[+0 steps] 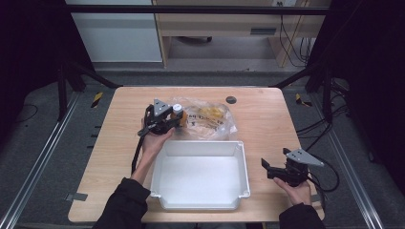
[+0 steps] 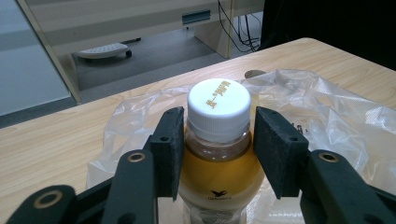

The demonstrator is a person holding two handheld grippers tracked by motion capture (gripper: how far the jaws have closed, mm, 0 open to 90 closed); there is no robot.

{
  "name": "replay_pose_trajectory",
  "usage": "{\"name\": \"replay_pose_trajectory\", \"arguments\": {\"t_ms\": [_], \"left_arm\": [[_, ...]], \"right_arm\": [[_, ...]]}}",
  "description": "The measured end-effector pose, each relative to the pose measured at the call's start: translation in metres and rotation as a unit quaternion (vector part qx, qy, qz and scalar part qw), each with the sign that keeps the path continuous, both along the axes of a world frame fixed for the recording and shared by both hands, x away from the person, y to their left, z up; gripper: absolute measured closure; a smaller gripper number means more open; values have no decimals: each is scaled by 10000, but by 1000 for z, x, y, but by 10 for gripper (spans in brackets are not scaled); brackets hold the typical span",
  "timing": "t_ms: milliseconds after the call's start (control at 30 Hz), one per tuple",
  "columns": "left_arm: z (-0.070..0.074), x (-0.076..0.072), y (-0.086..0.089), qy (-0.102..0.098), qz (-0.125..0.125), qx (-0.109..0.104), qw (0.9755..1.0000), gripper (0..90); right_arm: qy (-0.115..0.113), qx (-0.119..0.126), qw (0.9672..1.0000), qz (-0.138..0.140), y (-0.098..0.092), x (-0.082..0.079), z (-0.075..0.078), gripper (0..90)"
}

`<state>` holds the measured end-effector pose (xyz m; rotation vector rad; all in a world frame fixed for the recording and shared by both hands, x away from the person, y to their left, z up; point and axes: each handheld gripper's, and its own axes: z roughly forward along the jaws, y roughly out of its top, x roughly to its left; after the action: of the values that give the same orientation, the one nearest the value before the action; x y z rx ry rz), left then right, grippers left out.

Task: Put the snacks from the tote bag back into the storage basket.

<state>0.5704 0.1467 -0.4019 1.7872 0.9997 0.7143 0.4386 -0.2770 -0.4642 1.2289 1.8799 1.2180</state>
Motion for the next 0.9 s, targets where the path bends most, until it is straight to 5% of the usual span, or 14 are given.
{"name": "replay_pose_trajectory", "arguments": {"t_ms": [900], "left_arm": [[2, 11, -5, -14, 14, -84, 10000, 585]], "right_arm": [[25, 5, 10000, 14, 0, 0, 0, 56]]}}
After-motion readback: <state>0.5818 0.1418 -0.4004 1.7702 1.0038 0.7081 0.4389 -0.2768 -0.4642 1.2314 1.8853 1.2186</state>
